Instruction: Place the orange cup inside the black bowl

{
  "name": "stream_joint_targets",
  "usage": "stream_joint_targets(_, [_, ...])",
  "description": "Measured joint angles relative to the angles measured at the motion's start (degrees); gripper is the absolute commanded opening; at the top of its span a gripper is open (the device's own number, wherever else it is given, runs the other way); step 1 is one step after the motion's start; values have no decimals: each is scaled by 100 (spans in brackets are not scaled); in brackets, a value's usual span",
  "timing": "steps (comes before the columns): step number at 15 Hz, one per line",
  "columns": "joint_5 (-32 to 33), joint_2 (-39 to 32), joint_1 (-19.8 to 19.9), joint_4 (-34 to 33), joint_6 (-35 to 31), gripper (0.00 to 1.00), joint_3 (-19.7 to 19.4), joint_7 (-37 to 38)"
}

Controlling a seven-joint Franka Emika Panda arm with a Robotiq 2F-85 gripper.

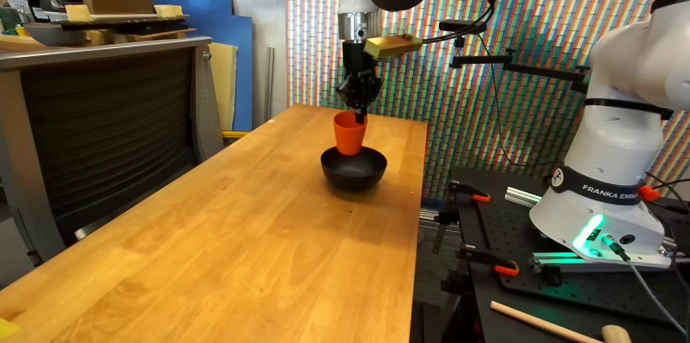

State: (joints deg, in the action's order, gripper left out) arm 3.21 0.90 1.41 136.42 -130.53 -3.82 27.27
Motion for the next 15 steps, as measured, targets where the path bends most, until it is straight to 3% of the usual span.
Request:
stream_joint_targets(7, [-579, -700, 222, 20, -520, 10, -62, -336])
stream_joint_targets(9, [-729, -848, 255, -23, -591, 33, -97, -507])
stream_joint_targets(15, [-1234, -1009, 388, -97, -592, 77, -114, -1135])
